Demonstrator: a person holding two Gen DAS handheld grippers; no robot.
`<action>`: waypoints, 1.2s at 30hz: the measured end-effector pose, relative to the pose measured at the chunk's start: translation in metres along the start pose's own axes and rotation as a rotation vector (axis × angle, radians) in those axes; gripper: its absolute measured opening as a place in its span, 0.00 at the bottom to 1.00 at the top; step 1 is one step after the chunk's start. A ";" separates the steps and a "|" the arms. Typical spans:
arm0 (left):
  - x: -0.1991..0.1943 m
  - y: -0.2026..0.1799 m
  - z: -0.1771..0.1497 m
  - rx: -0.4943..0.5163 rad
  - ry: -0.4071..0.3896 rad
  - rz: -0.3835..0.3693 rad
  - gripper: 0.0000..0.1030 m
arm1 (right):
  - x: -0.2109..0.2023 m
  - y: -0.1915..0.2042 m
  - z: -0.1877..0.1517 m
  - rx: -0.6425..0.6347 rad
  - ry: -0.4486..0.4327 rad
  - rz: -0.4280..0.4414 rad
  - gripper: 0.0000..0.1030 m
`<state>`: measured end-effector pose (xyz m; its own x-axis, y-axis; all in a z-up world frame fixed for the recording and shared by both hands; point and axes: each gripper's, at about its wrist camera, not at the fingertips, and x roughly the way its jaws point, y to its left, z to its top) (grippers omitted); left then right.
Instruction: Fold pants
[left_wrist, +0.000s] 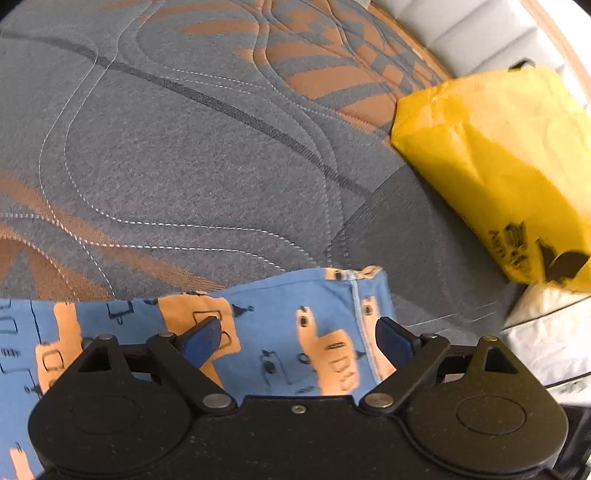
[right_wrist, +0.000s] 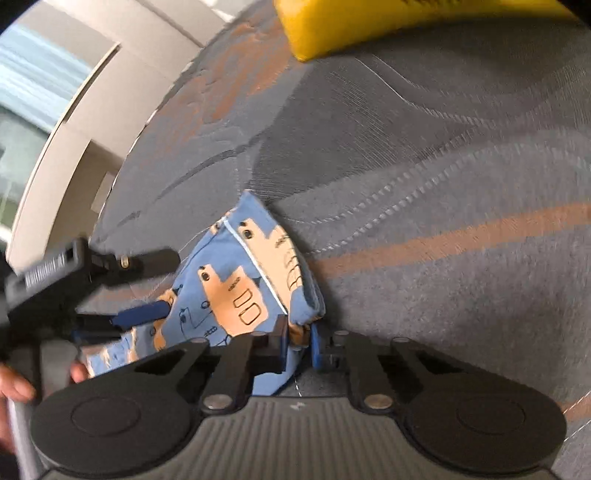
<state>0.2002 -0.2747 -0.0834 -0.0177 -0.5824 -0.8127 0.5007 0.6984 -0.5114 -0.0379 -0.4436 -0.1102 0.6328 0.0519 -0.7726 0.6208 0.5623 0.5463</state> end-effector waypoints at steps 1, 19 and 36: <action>-0.005 0.001 0.001 -0.013 0.000 -0.026 0.89 | -0.004 0.008 -0.002 -0.057 -0.019 -0.017 0.11; -0.028 0.004 -0.020 0.003 0.035 -0.041 0.63 | 0.004 0.156 -0.138 -1.274 -0.284 -0.343 0.11; -0.131 0.063 -0.075 -0.085 -0.217 -0.076 0.09 | -0.023 0.185 -0.181 -1.467 -0.430 -0.234 0.11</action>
<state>0.1689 -0.1232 -0.0306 0.1378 -0.7041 -0.6966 0.4302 0.6760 -0.5982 -0.0212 -0.1909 -0.0503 0.8303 -0.2383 -0.5038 -0.0997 0.8259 -0.5550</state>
